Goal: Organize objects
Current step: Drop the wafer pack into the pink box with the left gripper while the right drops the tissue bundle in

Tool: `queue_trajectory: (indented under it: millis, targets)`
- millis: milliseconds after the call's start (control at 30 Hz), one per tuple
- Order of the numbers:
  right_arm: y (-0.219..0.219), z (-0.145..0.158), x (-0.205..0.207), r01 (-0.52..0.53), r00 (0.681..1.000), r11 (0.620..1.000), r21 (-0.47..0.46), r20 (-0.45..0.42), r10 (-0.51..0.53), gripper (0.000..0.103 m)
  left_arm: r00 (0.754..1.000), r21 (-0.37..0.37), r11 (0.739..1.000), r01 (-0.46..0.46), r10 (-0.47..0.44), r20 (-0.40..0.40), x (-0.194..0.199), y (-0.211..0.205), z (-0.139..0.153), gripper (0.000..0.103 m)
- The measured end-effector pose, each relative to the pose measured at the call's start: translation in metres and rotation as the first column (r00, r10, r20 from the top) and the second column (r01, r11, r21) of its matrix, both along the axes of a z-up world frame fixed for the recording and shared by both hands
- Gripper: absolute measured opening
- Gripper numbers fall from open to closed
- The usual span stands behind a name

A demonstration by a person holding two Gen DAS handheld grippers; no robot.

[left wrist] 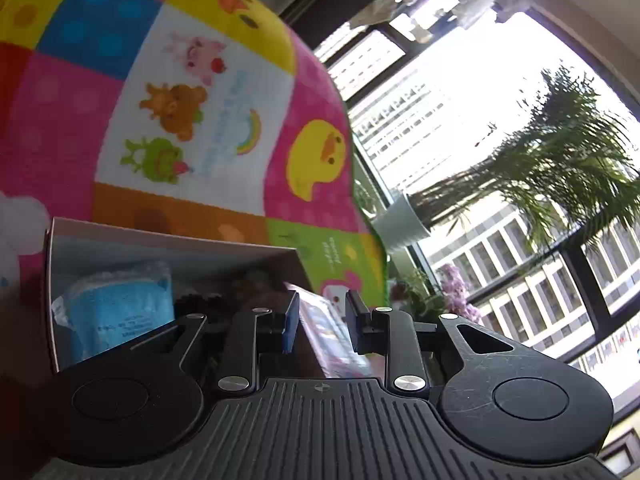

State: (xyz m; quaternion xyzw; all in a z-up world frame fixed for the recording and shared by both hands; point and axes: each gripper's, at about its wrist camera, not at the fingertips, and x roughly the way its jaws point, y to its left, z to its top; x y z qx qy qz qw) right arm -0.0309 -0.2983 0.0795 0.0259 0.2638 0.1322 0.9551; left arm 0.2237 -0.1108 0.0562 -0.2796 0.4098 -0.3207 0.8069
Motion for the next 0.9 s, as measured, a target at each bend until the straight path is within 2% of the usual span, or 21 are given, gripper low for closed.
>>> queue_trajectory:
  millis: [33, 100, 233, 333, 400, 433, 467, 533, 633, 733, 800, 900]
  targets:
    - [-0.003, 0.000, 0.002, 0.008, 1.000, 1.000, 0.001, -0.002, -0.008, 0.024, 0.999, 0.031, 0.999, -0.035, 0.035, -0.011, 0.005, 0.002, -0.006, 0.028]
    - [-0.009, -0.001, 0.006, 0.023, 1.000, 1.000, -0.004, -0.002, -0.023, 0.024, 0.996, 0.085, 0.992, -0.094, 0.093, 0.017, 0.009, 0.011, -0.009, 0.028]
    - [-0.019, 0.000, 0.016, 0.026, 1.000, 0.999, 0.024, -0.011, -0.026, 0.024, 0.985, 0.091, 0.990, -0.111, 0.098, 0.141, -0.012, 0.037, 0.011, 0.028]
    - [-0.023, 0.002, 0.036, 0.034, 0.998, 0.996, 0.086, -0.050, -0.030, 0.024, 0.959, 0.159, 0.981, -0.112, 0.065, 0.276, -0.040, 0.049, 0.041, 0.028]
    - [-0.024, 0.003, 0.053, 0.034, 0.996, 0.989, 0.146, -0.090, -0.021, 0.024, 0.934, 0.227, 0.966, -0.120, 0.033, 0.356, -0.071, 0.055, 0.054, 0.028]
    - [-0.023, 0.004, 0.062, 0.028, 0.995, 0.984, 0.176, -0.102, -0.010, 0.024, 0.924, 0.239, 0.963, -0.125, 0.026, 0.380, -0.085, 0.058, 0.056, 0.028]
    - [-0.020, 0.005, 0.072, 0.019, 0.994, 0.979, 0.204, -0.112, 0.004, 0.024, 0.921, 0.240, 0.963, -0.121, 0.019, 0.390, -0.100, 0.064, 0.057, 0.028]
    - [-0.010, 0.008, 0.090, 0.004, 0.989, 0.972, 0.234, -0.142, 0.030, 0.024, 0.928, 0.231, 0.967, -0.109, 0.016, 0.372, -0.121, 0.074, 0.053, 0.028]
    - [0.012, 0.000, 0.114, 0.013, 0.973, 0.983, 0.183, -0.228, 0.030, 0.025, 0.933, 0.252, 0.958, -0.135, 0.037, 0.357, -0.153, 0.099, 0.040, 0.028]
    - [0.031, -0.009, 0.123, 0.017, 0.961, 0.997, 0.071, -0.278, 0.003, 0.025, 0.919, 0.348, 0.917, -0.197, 0.049, 0.392, -0.180, 0.121, 0.028, 0.028]
    - [0.039, -0.011, 0.124, 0.009, 0.955, 0.999, 0.037, -0.298, 0.002, 0.025, 0.924, 0.407, 0.886, -0.223, 0.059, 0.377, -0.194, 0.135, 0.016, 0.028]
    - [0.050, -0.016, 0.136, -0.015, 0.932, 1.000, 0.003, -0.361, 0.015, 0.027, 0.936, 0.423, 0.874, -0.238, 0.090, 0.340, -0.210, 0.155, 0.000, 0.028]
